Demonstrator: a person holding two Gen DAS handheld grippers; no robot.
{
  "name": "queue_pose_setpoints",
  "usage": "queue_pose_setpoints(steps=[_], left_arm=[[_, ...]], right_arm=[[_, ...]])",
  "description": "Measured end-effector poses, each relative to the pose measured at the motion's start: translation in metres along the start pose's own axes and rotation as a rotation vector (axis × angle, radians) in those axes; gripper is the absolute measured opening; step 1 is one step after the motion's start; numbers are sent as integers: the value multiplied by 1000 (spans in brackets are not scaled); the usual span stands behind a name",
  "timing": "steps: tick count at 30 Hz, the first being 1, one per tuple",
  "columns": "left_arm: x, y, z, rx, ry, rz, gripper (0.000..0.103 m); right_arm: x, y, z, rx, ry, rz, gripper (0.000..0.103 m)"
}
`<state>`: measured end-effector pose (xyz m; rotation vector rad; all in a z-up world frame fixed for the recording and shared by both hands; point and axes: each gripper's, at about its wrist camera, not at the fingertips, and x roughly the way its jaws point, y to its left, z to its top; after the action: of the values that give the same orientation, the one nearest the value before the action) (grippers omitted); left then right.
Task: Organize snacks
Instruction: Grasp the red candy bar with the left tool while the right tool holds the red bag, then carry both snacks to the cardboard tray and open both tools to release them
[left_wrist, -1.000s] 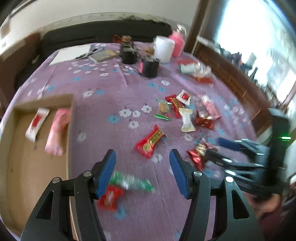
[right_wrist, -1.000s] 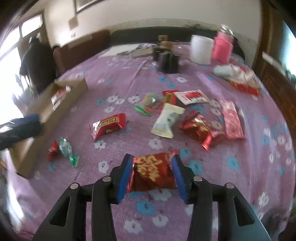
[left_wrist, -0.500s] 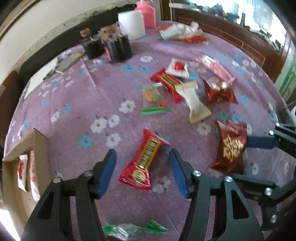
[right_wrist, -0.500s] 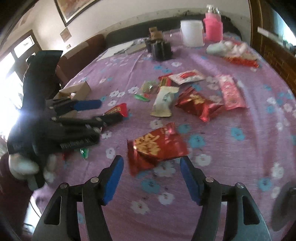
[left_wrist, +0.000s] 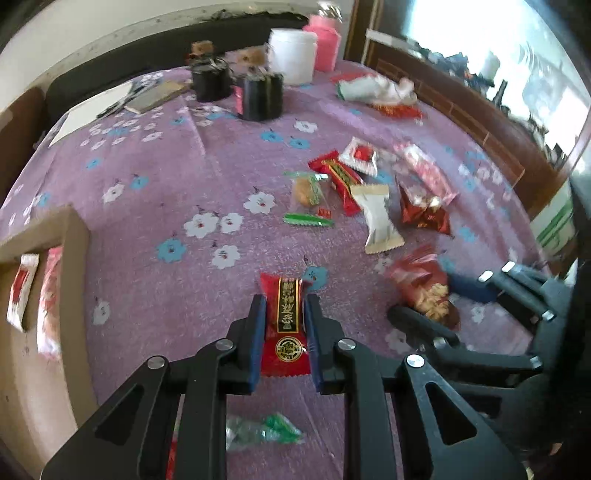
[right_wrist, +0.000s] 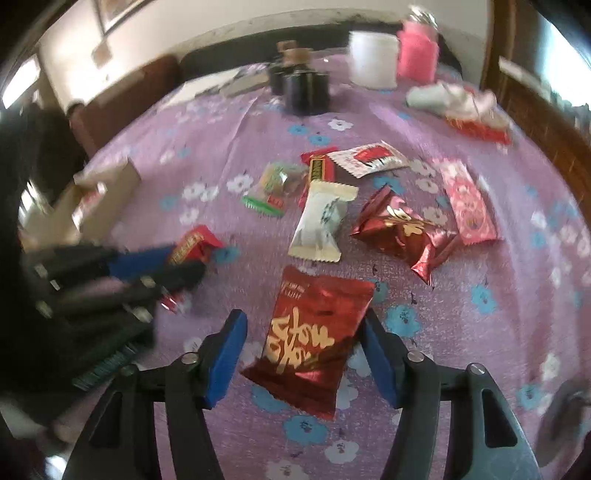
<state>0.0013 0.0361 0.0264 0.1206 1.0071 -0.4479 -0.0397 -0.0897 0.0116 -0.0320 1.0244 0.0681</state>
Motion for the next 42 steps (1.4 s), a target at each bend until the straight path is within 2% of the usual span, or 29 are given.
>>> queue_pose_setpoints(steps=[1, 2, 7, 10, 13, 17, 21, 23, 25, 26, 29, 32, 37, 42], left_arm=[[-6, 2, -1, -16, -11, -15, 17], [-16, 6, -3, -34, -29, -34, 12], [-54, 22, -11, -91, -100, -66, 12], [-64, 29, -14, -93, -98, -53, 12], [-55, 21, -19, -42, -47, -31, 13], [-27, 5, -22, 21, 12, 9, 27], [5, -5, -21, 51, 70, 60, 28], [10, -12, -18, 86, 49, 107, 29], [11, -13, -15, 72, 60, 104, 27], [10, -12, -14, 60, 61, 102, 15], [6, -12, -18, 52, 44, 101, 15], [-8, -2, -21, -9, 11, 46, 15], [-58, 30, -23, -122, -75, -61, 15], [-111, 83, -32, -228, -164, -56, 15]], right_arm=[[-2, 2, -1, -9, -11, 2, 41], [-3, 2, -2, -8, -8, 12, 41], [-12, 1, -6, -4, -14, 41, 39], [-24, 3, -8, -7, -39, 48, 39], [-31, 6, -7, -12, -46, 51, 39], [-34, 5, -11, 6, -37, 58, 39], [-39, 2, -17, 16, -40, 59, 39], [-43, -1, -20, 18, -45, 58, 39], [-47, -3, -20, 23, -49, 63, 39], [-48, -5, -20, 27, -52, 65, 39], [-54, -8, -18, 40, -63, 83, 39], [-60, -8, -17, 42, -80, 96, 39], [-67, 1, -13, 34, -95, 127, 39], [-72, 23, 0, 4, -103, 176, 38]])
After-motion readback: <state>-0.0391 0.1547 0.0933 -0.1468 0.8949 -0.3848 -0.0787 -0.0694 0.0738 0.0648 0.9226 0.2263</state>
